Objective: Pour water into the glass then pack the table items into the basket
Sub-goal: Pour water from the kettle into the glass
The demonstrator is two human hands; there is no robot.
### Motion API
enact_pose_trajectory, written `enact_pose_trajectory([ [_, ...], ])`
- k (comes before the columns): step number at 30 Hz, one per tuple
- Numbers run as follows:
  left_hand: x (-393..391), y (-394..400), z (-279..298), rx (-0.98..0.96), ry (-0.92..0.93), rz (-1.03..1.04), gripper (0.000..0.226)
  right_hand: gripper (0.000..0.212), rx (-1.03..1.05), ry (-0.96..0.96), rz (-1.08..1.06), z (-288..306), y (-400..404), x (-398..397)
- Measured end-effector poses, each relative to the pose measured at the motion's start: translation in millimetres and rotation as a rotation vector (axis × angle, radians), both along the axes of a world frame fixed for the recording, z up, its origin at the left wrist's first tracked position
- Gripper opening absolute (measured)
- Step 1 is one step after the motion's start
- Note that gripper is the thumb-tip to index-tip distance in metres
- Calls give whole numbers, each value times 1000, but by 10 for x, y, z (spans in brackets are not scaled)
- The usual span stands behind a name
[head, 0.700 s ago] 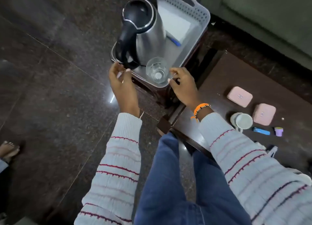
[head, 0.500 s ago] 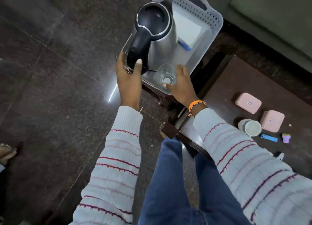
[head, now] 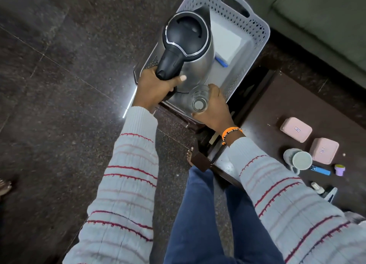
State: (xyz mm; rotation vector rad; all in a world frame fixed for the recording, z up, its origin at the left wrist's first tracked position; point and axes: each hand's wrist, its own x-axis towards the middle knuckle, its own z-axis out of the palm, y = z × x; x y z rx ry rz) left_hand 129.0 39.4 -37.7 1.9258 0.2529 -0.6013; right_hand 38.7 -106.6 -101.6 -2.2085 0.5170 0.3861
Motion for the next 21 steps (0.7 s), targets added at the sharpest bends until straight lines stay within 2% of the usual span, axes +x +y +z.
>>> enact_pose_trajectory([
  [5,-62,-33,-54,-98,-56,102,22,88,-22,-44,-56,-19,-6,-29],
  [11,-182,-149,-37,-136,-137,192,19,89,55,-194,-191,69,-113,-229],
  [17,-360,-155,275,-154,-186,211,25,86,153,-409,-342,360,-254,-579],
  [21,-671,-179,594,-183,-180,224,31,84,109,-486,-364,549,-476,-906],
])
